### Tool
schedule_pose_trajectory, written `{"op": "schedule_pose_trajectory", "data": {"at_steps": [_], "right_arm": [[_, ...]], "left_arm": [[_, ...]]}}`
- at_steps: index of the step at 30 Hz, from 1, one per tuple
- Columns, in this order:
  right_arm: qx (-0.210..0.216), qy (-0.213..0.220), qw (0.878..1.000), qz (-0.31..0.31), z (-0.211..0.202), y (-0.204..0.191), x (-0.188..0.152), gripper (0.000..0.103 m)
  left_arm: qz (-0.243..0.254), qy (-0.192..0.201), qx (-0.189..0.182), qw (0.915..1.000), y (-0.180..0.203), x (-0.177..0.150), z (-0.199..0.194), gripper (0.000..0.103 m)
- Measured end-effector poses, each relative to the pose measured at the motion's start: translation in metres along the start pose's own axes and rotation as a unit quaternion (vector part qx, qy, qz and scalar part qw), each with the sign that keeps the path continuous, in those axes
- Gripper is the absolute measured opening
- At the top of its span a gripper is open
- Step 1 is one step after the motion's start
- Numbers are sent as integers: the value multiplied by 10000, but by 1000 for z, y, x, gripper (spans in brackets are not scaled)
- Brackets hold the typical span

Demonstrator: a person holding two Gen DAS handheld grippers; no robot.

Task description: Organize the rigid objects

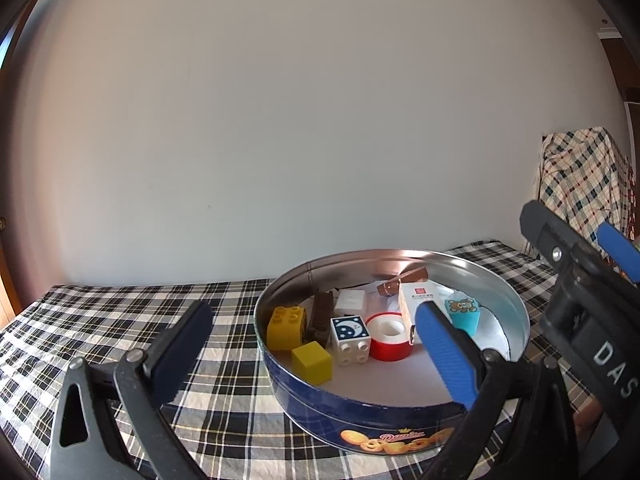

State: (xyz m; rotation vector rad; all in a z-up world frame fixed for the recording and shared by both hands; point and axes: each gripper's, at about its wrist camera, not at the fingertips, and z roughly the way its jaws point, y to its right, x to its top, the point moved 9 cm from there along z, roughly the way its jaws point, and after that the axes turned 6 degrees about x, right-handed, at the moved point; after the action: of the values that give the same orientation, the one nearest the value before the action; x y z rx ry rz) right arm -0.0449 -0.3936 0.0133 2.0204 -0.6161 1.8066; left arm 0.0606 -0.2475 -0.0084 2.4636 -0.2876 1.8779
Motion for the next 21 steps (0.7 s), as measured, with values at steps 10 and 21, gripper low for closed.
{"op": "schedule_pose_trajectory", "data": {"at_steps": [10,21], "right_arm": [[29,26,10000,-9,0,0,0,95],[30,38,10000,-16,-1,0,0,95]], "left_arm": [[8,-28,19,10000,-3,-1,2,103],[52,-96,45,9999,-3,-4,3,103]]}}
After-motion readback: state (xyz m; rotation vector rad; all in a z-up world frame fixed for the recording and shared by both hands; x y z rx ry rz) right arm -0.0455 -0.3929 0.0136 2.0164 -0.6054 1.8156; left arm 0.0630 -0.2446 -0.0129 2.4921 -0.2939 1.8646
